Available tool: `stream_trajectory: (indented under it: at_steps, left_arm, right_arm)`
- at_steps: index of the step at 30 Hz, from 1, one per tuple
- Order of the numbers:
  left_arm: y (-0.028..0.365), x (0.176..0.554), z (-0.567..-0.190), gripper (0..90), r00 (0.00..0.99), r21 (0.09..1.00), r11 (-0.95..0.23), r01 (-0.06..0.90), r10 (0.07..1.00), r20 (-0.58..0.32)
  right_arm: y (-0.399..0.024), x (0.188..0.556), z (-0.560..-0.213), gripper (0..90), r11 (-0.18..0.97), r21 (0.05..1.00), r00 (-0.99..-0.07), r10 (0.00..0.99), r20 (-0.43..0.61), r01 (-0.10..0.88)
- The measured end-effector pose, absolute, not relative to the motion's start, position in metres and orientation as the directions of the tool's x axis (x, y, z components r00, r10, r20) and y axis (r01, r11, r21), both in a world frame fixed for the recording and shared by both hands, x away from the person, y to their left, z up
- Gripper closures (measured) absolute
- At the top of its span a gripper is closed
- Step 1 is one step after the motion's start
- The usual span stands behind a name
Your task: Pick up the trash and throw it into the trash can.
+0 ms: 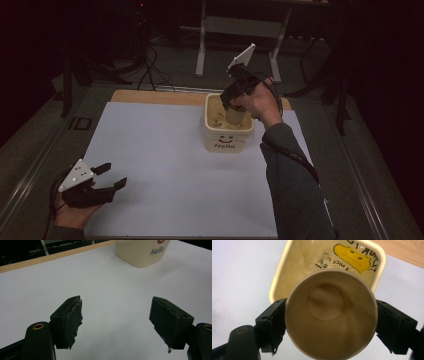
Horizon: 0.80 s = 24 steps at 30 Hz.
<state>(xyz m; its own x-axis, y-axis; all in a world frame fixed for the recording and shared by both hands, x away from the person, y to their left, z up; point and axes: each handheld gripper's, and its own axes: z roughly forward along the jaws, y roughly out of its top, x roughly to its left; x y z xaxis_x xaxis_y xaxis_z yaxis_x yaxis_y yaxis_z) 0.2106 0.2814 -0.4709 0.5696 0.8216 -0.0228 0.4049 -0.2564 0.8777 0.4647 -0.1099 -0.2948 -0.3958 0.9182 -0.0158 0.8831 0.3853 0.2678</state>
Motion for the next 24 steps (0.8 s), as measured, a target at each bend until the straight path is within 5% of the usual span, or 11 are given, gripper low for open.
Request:
stream_trajectory:
  at_steps: [24]
  left_arm:
    - [0.281,0.210,-0.471,26.0,0.568,0.879,-0.255,0.404,0.823,-0.022]
  right_arm:
    - [-0.112,0.466,-0.315,13.2,0.399,0.265,-0.415,0.910,0.008,0.878]
